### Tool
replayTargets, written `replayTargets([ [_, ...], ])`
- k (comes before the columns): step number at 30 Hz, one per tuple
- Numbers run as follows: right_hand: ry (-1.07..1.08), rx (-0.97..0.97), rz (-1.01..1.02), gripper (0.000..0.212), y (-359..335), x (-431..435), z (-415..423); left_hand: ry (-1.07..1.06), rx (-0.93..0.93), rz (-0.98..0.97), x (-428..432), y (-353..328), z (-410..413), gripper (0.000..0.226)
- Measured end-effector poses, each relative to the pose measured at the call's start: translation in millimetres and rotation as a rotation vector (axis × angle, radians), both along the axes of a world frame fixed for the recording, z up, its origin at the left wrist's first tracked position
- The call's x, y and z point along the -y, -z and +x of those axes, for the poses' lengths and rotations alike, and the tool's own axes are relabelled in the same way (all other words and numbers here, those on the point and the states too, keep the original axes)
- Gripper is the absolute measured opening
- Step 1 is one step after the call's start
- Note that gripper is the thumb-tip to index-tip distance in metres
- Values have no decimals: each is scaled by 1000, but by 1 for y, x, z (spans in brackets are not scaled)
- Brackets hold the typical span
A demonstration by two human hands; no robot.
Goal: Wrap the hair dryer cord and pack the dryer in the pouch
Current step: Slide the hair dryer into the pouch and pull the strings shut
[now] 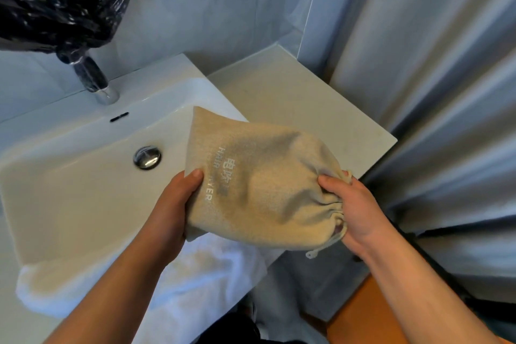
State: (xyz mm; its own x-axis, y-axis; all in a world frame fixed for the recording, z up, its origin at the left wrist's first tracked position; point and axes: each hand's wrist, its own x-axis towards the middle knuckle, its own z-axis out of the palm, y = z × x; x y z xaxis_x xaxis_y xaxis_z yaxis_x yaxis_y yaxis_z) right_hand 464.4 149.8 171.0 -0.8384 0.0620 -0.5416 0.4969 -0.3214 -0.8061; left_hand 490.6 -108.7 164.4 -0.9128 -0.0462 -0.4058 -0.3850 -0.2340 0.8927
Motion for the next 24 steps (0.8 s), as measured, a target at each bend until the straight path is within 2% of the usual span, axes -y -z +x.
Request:
replayTargets([
  [11, 7, 31, 19, 22, 14, -22, -78, 28, 31, -9, -21, 15, -83, 33],
  [13, -1, 32, 18, 22, 15, -31, -91, 34, 36, -10, -30, 14, -95, 28],
  [20, -69, 75, 2, 33, 27, -79, -150, -26, 24, -1, -80, 16, -142, 30],
  [22, -104, 81, -7, 30, 30, -100, -171, -53, 47, 0, -102, 19, -155, 27],
  [24, -150, 93, -4, 26, 32, -123, -193, -86, 69, 3, -127, 21, -167, 34],
])
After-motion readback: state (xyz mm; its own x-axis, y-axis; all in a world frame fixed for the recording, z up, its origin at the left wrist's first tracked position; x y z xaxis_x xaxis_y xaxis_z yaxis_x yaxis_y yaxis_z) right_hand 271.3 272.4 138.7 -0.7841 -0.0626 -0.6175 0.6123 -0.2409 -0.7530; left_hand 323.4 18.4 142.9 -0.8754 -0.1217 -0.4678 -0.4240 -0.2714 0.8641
